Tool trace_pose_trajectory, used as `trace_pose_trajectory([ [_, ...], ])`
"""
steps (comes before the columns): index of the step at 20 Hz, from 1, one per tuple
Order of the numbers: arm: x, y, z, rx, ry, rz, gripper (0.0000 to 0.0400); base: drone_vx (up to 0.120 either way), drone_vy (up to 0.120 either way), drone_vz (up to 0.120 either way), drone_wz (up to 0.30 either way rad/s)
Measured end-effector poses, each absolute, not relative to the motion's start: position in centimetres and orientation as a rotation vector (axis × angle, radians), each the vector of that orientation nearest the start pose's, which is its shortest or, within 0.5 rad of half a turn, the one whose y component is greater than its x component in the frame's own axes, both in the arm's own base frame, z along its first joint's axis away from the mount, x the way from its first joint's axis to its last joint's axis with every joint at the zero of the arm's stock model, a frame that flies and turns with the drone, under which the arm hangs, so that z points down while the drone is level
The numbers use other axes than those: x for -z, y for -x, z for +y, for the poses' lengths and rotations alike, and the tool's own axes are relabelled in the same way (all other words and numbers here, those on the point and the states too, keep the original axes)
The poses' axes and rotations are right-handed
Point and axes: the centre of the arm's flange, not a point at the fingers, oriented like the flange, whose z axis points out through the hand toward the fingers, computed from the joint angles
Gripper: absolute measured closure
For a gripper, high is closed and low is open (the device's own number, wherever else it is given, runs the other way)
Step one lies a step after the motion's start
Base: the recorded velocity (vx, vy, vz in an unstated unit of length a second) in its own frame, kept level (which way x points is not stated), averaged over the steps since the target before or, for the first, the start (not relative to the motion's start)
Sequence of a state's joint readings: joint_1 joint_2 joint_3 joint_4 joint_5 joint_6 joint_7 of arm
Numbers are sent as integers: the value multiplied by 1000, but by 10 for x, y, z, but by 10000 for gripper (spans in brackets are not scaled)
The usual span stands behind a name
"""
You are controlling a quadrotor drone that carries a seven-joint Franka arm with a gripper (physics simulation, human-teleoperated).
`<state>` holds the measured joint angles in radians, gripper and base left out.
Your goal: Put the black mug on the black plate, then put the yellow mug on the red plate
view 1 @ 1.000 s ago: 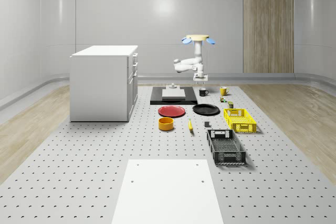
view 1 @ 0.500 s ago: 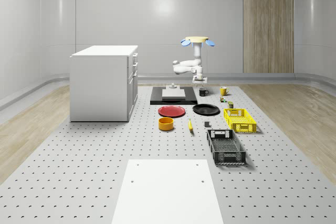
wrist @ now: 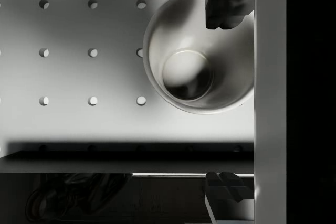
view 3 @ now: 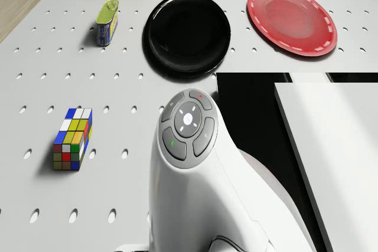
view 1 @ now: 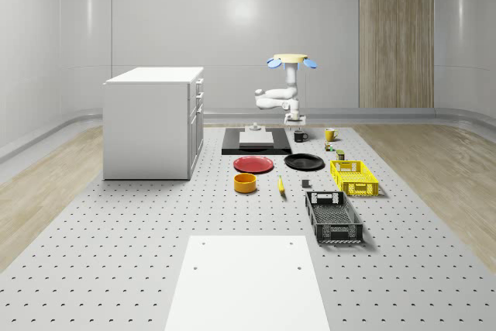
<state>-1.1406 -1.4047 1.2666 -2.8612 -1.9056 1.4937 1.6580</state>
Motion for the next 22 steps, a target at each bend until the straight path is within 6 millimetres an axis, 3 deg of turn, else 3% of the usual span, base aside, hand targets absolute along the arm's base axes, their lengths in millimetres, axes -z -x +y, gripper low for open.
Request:
trace_pose_trajectory([
  [8, -534, -307, 0, -785, -1, -2, 0, 0, 0, 0, 0],
  [22, -546, -303, 0, -786, -1, -2, 0, 0, 0, 0, 0],
])
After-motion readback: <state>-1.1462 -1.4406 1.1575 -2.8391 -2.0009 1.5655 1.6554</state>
